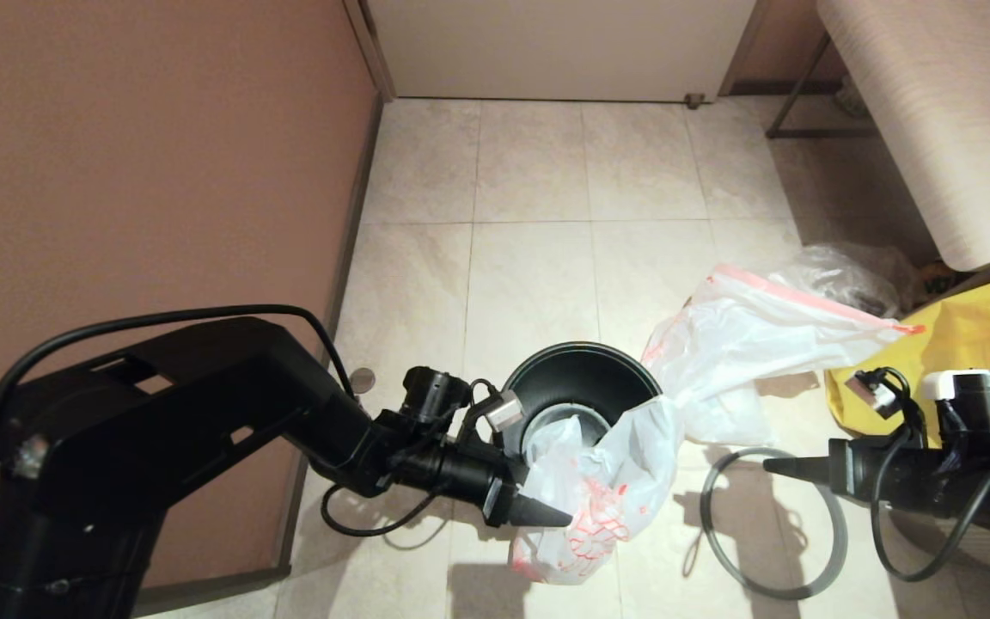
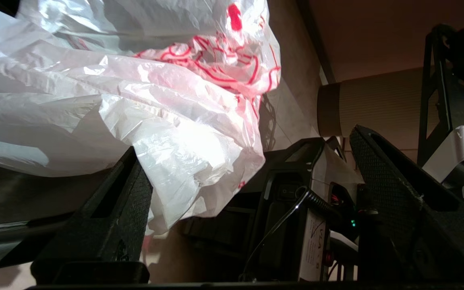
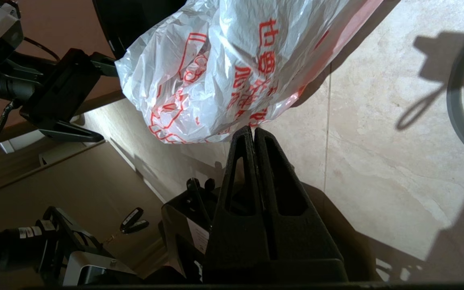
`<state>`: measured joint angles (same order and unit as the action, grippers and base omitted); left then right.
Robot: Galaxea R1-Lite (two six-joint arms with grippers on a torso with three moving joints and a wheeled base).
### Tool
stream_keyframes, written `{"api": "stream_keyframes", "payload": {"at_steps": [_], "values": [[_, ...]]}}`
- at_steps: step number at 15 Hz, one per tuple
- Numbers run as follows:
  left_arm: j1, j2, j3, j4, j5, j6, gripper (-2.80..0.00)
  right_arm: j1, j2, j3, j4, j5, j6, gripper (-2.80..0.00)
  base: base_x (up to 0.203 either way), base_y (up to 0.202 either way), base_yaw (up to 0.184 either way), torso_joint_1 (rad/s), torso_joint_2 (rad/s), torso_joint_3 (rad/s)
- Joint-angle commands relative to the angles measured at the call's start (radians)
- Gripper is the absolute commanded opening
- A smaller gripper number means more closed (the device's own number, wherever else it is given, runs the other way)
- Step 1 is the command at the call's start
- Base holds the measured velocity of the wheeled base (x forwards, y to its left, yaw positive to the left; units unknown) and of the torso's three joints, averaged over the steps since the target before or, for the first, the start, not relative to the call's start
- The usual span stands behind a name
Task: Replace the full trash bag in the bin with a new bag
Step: Put the new garbage bag on the trash can
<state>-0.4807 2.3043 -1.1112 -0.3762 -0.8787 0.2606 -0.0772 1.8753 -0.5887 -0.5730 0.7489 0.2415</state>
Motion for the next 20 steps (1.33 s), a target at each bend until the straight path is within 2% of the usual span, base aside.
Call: {"api": "stream_keyframes", "payload": {"at_steps": [1,6,7,16,20], "values": [[-0.009,0.010,0.004,-0.003,-0.005,0.000,0.00,0.003,0.000,0.001,-0.005,0.005,0.003,-2.80,0.000,0.000,0.000,0.000,0.00,0.000],[-0.005,0.010,0.011,-0.014,-0.008,0.060,0.00,0.025,-0.084,0.009,-0.004,0.007,0.033,-2.80,0.000,0.000,0.000,0.000,0.00,0.000],[-0.004,0.012,0.017,-0.019,-0.008,0.079,-2.80,0.027,-0.084,0.010,-0.004,0.007,0.033,-2.80,0.000,0.000,0.000,0.000,0.00,0.000],[0.023,0.010,0.025,-0.021,-0.024,0.094,-2.80,0.065,-0.133,0.015,0.001,0.004,0.038,-2.80,0.000,0.000,0.000,0.000,0.00,0.000],[0.044,-0.038,0.027,-0.021,-0.036,0.088,-2.80,0.134,-0.110,0.009,-0.015,0.004,0.113,-2.80,0.000,0.000,0.000,0.000,0.00,0.000]]}}
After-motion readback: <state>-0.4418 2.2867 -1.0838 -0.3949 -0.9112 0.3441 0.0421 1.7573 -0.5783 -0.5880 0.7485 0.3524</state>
